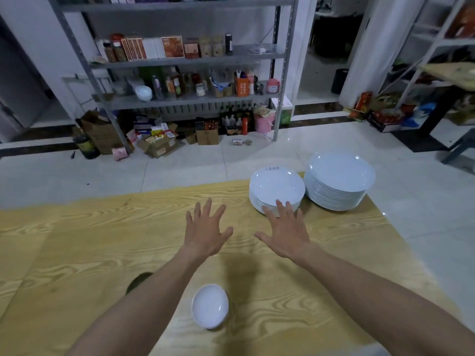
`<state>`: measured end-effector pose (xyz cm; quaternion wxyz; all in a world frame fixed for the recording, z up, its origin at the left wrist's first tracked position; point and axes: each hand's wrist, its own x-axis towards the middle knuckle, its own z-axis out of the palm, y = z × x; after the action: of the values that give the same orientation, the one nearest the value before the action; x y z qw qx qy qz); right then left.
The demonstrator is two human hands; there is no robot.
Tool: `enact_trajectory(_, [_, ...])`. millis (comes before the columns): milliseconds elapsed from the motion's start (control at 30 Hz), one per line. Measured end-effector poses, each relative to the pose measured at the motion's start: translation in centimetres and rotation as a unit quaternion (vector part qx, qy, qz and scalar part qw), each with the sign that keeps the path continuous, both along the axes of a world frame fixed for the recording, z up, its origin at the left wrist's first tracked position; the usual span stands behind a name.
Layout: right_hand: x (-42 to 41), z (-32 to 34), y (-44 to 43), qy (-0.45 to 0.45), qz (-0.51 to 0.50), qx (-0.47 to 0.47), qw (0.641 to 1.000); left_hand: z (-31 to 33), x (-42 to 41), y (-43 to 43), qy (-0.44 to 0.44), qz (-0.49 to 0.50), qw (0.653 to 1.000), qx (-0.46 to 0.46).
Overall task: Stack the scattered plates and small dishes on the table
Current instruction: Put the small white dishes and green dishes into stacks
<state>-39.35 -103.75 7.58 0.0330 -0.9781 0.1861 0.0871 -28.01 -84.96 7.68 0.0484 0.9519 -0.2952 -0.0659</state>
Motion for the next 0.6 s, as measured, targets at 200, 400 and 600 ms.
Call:
enact_trajectory(200, [-3.2,1.2,8.2,0.006,0.004,-0.002,1.000,1.2,-4.0,6.0,0.001,-0.024,1.000,-0.016])
enact_trajectory(400, [-5.4,1.8,11.5,-0.008,0.008,0.001,1.000,1.7,-6.4,9.2,-0.004,-0.021,0.999,-0.028])
enact_trajectory(600, [-7.1,0.4,12.9,0.004,0.009,0.021,1.000,0.4,-8.0,11.5,0.013,0.005,0.999,-0.037])
